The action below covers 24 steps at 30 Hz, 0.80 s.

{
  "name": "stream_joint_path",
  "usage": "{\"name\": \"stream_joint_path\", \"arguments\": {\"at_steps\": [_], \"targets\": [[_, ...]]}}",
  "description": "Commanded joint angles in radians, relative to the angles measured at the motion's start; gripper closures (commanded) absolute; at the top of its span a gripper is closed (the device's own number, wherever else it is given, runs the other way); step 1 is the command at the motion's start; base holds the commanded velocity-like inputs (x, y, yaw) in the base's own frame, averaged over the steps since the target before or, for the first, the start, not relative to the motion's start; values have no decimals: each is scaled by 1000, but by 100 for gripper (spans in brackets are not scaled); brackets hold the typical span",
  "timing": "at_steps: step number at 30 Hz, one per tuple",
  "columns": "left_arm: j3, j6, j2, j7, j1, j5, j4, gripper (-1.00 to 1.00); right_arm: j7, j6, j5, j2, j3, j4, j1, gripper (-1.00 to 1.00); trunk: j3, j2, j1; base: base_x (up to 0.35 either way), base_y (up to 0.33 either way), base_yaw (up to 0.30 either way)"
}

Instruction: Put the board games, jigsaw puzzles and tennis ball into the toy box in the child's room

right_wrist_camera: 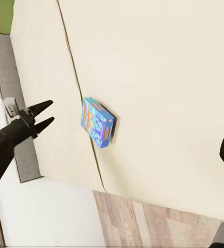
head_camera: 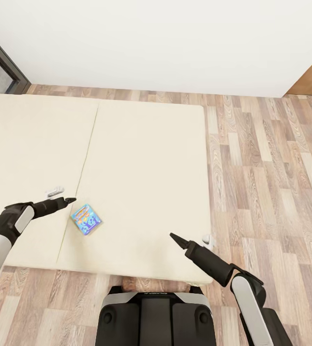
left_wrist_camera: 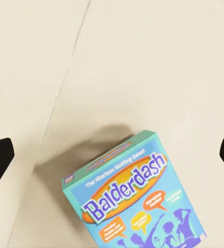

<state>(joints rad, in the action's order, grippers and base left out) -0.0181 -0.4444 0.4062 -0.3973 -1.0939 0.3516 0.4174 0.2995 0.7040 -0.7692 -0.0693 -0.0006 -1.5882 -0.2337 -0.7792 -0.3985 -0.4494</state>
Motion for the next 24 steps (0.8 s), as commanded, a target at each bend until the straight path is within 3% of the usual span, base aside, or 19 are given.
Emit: {"name": "stream_joint_path", "arguments": {"at_steps": [1, 15, 24], "targets": [[-2, -6, -1, -2, 0, 7, -1, -100, 1, 6, -1, 0, 4, -1, -1, -100, -1, -2, -1, 0, 0, 0], [0, 21, -11, -4, 6, 3, -31, -100, -14, 49, 0, 1, 25, -1, -9, -100, -1, -2, -1, 0, 0, 0], [2, 32, -52, -3, 6, -4, -32, -100, -90, 77, -1, 3, 25, -1, -16, -100, -1, -2, -1, 0, 0, 0]]}}
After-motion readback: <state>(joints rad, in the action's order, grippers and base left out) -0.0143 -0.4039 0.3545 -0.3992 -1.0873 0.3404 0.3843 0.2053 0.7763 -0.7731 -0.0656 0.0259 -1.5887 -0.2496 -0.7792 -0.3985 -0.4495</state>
